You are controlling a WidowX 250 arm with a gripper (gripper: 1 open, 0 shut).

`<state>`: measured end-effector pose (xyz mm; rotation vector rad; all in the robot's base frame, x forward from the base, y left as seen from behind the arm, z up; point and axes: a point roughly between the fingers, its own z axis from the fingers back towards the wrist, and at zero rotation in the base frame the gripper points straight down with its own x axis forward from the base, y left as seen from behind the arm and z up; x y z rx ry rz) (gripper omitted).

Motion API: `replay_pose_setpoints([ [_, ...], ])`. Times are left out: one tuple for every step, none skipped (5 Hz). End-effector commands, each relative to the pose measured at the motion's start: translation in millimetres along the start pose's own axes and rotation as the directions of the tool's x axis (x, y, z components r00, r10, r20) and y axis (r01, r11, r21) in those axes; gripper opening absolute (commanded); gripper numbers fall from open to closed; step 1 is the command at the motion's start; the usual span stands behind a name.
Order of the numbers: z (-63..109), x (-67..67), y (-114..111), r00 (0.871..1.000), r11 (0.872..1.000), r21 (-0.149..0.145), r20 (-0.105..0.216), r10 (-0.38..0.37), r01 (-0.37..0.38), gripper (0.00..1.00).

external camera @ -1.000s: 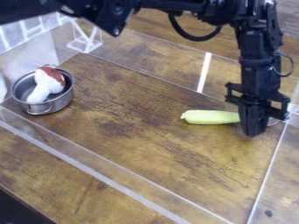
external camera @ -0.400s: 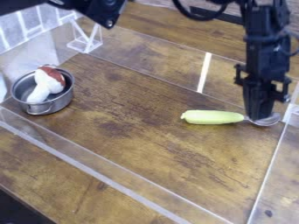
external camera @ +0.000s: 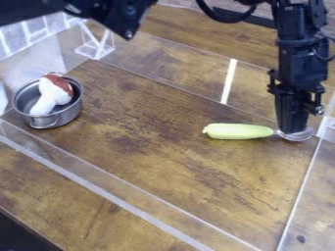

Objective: Move the green spoon to the right

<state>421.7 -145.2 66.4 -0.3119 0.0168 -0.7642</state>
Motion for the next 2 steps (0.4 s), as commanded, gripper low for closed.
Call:
replay_pose_setpoints([
  [23.3,3.1,9,0.995,0.997,0.040,0.073,-0.071,0.069,0.00],
  [25.2,4.4,21,0.993,0.997,0.036,0.087,-0.074,0.071,0.00],
])
